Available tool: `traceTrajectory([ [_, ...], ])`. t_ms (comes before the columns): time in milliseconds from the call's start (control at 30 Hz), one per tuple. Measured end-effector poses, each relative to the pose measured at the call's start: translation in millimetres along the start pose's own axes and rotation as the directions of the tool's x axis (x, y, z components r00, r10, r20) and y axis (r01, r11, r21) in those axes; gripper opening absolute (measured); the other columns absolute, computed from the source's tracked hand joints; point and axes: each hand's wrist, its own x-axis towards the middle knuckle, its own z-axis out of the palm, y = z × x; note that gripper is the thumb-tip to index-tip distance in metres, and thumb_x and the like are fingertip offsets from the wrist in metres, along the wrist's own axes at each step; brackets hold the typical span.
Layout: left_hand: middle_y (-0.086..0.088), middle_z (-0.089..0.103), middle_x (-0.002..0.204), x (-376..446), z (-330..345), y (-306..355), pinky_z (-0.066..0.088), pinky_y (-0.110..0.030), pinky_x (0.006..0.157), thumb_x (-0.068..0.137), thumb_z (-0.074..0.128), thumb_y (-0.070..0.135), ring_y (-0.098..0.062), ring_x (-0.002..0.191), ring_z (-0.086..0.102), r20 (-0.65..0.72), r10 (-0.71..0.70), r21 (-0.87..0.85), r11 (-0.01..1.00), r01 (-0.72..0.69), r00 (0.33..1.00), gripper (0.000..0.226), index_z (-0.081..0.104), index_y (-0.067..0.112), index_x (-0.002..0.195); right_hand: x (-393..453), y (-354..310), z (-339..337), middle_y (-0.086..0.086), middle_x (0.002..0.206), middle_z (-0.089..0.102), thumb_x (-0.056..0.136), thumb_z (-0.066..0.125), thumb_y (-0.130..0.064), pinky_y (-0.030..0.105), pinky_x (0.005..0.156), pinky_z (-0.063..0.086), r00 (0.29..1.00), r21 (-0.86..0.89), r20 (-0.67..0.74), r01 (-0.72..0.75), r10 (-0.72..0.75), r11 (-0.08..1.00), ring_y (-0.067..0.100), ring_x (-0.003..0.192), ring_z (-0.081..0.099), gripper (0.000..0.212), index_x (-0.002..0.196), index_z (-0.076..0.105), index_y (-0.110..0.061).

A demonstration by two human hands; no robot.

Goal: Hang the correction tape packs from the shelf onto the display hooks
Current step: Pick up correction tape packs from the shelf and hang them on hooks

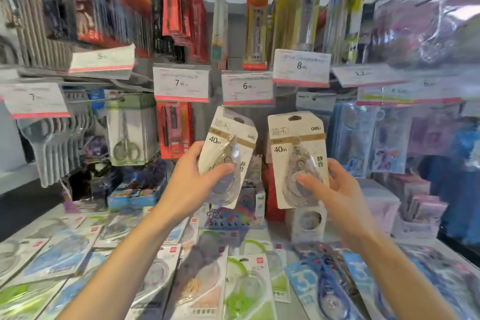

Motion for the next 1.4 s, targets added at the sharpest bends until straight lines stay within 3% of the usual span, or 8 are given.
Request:
traceTrajectory([
  [133,0.027,0.073,0.102,0.0,-0.2,11.1,0.051,-0.009,0.068,0.088,0.081,0.025,0.005,0.088,0.070,-0.009,0.061,-0.017,0.998,-0.061,0.998,0.032,0.062,0.039,0.110,5.5,-9.6,-3.4,-0.008,0.108,0.080,0.083,0.078,-0.042,0.047,0.092,0.058,0.998,-0.013,0.018,0.057,-0.057,0.998,0.013,0.098,0.077,0.024,0.105,0.069,-0.045],
  [267,0.019,0.076,0.102,-2.4,-1.2,22.2,0.054,-0.013,0.072,0.083,0.082,0.030,-0.002,0.088,0.073,-0.029,0.108,-0.065,0.992,-0.110,0.994,0.033,0.064,0.038,0.109,13.1,-19.5,-10.4,-0.008,0.107,0.080,0.078,0.077,-0.046,0.046,0.092,0.057,0.994,0.002,0.013,0.107,-0.107,0.994,0.014,0.098,0.077,0.027,0.103,0.069,-0.045],
  [433,0.013,0.078,0.103,-1.7,3.0,35.3,0.055,-0.016,0.073,0.079,0.080,0.036,-0.006,0.090,0.075,-0.044,0.126,-0.100,0.986,-0.130,0.991,0.031,0.065,0.048,0.103,18.6,-37.0,-20.5,-0.012,0.106,0.080,0.080,0.077,-0.044,0.034,0.085,0.053,0.984,-0.005,0.030,0.177,-0.176,0.984,0.008,0.097,0.076,0.024,0.103,0.069,-0.047],
  [600,0.013,0.078,0.103,-1.3,7.5,38.4,0.057,-0.018,0.075,0.079,0.080,0.033,-0.007,0.090,0.076,-0.070,0.125,-0.122,0.984,-0.133,0.990,0.035,0.064,0.038,0.110,22.7,-46.3,-30.3,-0.013,0.106,0.079,0.072,0.078,-0.049,0.033,0.084,0.054,0.975,0.007,0.038,0.221,-0.221,0.975,0.007,0.095,0.077,0.030,0.101,0.069,-0.051],
  [867,0.012,0.078,0.107,-0.4,7.3,42.2,0.056,-0.033,0.082,0.072,0.080,0.049,-0.009,0.095,0.075,-0.080,0.126,-0.118,0.984,-0.135,0.989,0.034,0.065,0.052,0.102,32.4,-43.0,-27.0,-0.011,0.102,0.080,0.075,0.076,-0.052,0.040,0.085,0.058,0.974,-0.064,0.119,0.201,-0.192,0.978,0.010,0.092,0.077,0.027,0.101,0.067,-0.052],
  [1133,0.010,0.079,0.106,1.9,4.9,41.6,0.058,-0.022,0.076,0.079,0.081,0.034,-0.010,0.094,0.076,-0.065,0.126,-0.140,0.981,-0.135,0.990,0.032,0.067,0.051,0.102,44.5,-31.2,-17.6,-0.020,0.098,0.079,0.083,0.076,-0.044,0.033,0.082,0.056,0.987,-0.080,0.092,0.136,-0.129,0.987,0.001,0.089,0.076,0.022,0.102,0.067,-0.045],
  [1300,0.009,0.079,0.107,3.2,7.0,38.0,0.058,-0.031,0.083,0.074,0.080,0.044,-0.012,0.096,0.076,-0.051,0.114,-0.137,0.983,-0.120,0.992,0.032,0.066,0.053,0.102,57.5,-17.5,-2.7,-0.019,0.099,0.079,0.096,0.068,-0.037,0.039,0.092,0.057,0.997,-0.048,0.054,0.049,-0.046,0.998,0.002,0.093,0.075,0.015,0.111,0.064,-0.037],
  [1400,0.009,0.078,0.106,5.3,9.3,34.5,0.059,-0.036,0.085,0.073,0.080,0.045,-0.013,0.096,0.076,-0.058,0.097,-0.144,0.984,-0.104,0.994,0.033,0.066,0.049,0.103,71.0,-9.7,9.9,-0.010,0.110,0.078,0.095,0.067,-0.042,0.042,0.101,0.054,0.999,-0.034,0.040,-0.021,0.022,0.999,0.010,0.106,0.072,0.032,0.125,0.064,-0.029],
])
